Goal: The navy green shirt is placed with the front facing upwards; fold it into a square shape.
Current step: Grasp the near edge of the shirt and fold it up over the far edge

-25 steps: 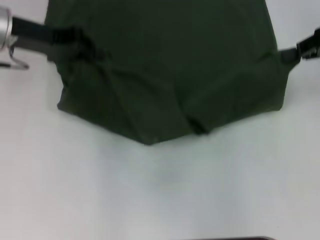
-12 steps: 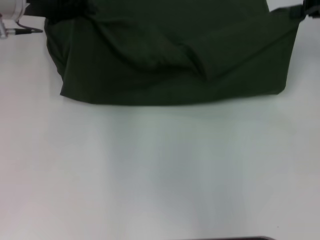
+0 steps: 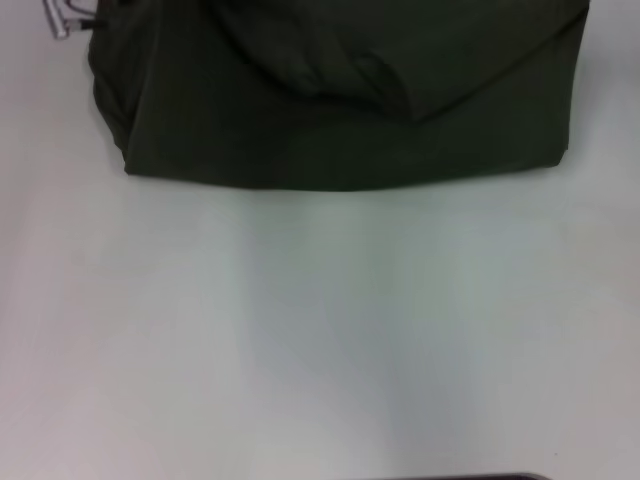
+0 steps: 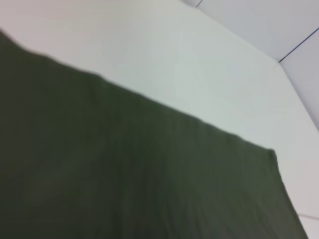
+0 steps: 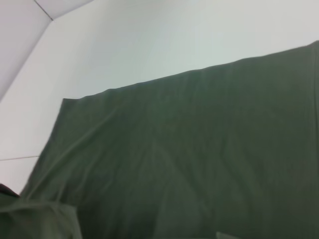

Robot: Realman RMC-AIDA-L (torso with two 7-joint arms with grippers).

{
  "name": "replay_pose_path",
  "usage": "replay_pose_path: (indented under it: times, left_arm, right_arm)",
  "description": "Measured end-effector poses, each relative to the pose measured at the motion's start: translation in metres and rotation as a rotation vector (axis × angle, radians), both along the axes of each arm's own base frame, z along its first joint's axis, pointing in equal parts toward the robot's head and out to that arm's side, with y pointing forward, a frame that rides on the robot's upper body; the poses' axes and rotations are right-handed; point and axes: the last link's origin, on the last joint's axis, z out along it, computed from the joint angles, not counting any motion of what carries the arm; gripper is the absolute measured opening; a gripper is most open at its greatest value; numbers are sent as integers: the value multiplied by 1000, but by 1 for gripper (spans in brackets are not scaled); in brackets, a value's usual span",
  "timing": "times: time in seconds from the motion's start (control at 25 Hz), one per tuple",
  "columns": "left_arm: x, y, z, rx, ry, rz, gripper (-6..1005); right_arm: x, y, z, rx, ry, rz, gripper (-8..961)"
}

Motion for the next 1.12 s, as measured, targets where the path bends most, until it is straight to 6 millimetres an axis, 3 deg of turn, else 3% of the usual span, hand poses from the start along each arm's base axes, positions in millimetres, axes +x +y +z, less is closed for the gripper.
replay_pose_path:
  times: [0.2, 1.12]
  left_arm:
    - [8, 8, 1, 34, 14, -12, 32]
    - [13, 18, 2, 113, 23, 4, 29]
  right_arm:
    - [-7, 11, -2, 42, -40, 32, 35]
    - [-41, 43, -17, 97, -196, 148, 35]
